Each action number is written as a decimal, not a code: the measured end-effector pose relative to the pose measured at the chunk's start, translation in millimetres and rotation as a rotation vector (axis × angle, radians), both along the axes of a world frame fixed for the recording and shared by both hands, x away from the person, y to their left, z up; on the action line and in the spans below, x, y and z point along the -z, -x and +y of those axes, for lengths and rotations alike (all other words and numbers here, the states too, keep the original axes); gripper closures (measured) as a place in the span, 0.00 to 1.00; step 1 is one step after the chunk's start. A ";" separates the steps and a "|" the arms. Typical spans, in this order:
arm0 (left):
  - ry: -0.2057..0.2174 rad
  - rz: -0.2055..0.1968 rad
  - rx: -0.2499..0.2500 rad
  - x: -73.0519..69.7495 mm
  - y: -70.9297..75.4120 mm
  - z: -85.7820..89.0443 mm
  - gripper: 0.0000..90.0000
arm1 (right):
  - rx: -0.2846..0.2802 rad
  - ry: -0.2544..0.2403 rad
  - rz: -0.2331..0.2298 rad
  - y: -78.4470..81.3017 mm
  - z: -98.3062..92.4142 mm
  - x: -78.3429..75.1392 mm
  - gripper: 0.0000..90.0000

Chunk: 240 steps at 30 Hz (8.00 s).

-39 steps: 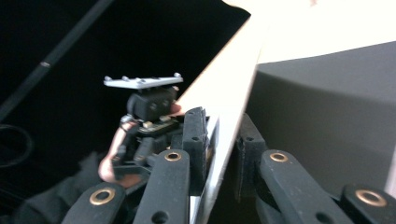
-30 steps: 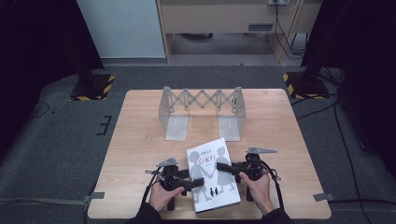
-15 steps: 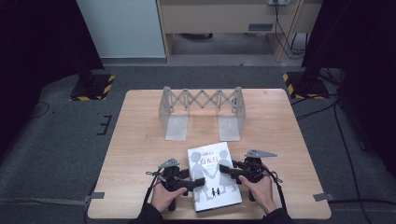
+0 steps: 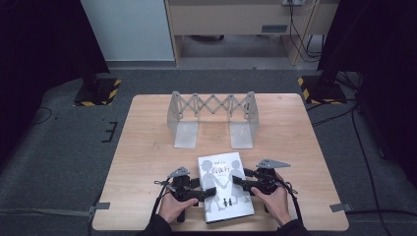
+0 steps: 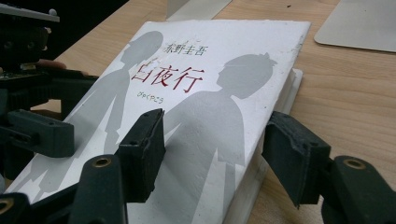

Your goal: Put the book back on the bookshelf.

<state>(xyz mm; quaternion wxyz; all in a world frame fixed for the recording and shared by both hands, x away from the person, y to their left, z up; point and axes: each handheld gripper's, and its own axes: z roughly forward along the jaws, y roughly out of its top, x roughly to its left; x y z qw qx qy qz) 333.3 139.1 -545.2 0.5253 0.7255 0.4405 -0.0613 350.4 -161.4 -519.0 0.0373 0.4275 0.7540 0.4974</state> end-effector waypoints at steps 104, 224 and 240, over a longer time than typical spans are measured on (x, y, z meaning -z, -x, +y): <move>0.208 -0.074 -0.011 -60.4 -5.3 4.0 0.55 | 0.162 -0.027 -0.130 -8.2 -47.7 -12.7 0.45; -0.176 -0.384 -0.516 -124.1 -116.1 58.6 0.59 | 0.317 0.416 -0.037 -23.2 -93.9 19.4 0.12; -0.202 -0.375 -0.464 -102.2 -65.3 81.7 0.58 | 0.318 0.416 -0.038 -23.2 -93.8 19.4 0.12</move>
